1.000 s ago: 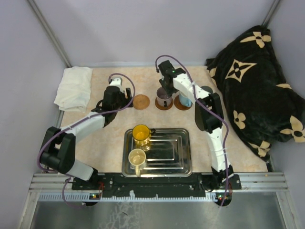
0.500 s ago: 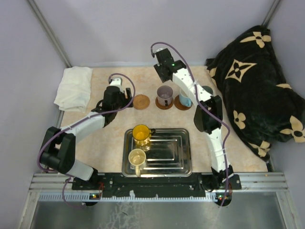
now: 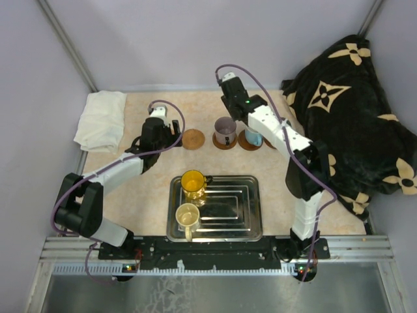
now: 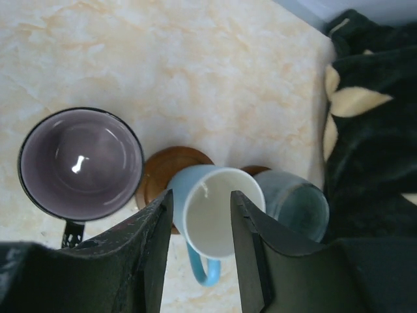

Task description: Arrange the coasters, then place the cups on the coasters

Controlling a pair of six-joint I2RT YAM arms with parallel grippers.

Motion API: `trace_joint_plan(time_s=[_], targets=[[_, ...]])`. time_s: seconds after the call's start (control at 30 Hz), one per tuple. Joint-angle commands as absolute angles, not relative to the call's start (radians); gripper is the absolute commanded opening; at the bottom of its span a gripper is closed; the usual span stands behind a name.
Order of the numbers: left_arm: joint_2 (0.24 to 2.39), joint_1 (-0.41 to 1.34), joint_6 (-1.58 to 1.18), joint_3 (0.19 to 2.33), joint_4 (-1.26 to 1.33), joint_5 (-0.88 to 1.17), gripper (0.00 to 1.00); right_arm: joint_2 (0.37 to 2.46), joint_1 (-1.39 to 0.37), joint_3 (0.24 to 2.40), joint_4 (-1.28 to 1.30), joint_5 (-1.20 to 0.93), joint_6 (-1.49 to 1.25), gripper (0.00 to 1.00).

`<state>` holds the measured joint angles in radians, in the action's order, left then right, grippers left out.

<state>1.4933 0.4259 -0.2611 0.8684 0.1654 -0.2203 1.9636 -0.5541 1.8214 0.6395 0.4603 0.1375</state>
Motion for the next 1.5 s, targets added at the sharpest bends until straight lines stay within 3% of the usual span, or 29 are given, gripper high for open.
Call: trace_joint_plan(time_s=[0.0,0.43,1.47], targets=[[1.482,0.428,-0.257,0.873,0.203,-0.205,0.81,1.811,-0.544,1.736,0.551,0.528,0.104,0.40],[1.495,0.429,-0.253,0.888,0.199,-0.196,0.81,1.824,-0.533,1.652,0.564,0.457,0.079,0.27],[1.494,0.429,-0.255,0.874,0.177,-0.224,0.81,1.908,-0.469,1.614,0.633,0.312,0.006,0.24]])
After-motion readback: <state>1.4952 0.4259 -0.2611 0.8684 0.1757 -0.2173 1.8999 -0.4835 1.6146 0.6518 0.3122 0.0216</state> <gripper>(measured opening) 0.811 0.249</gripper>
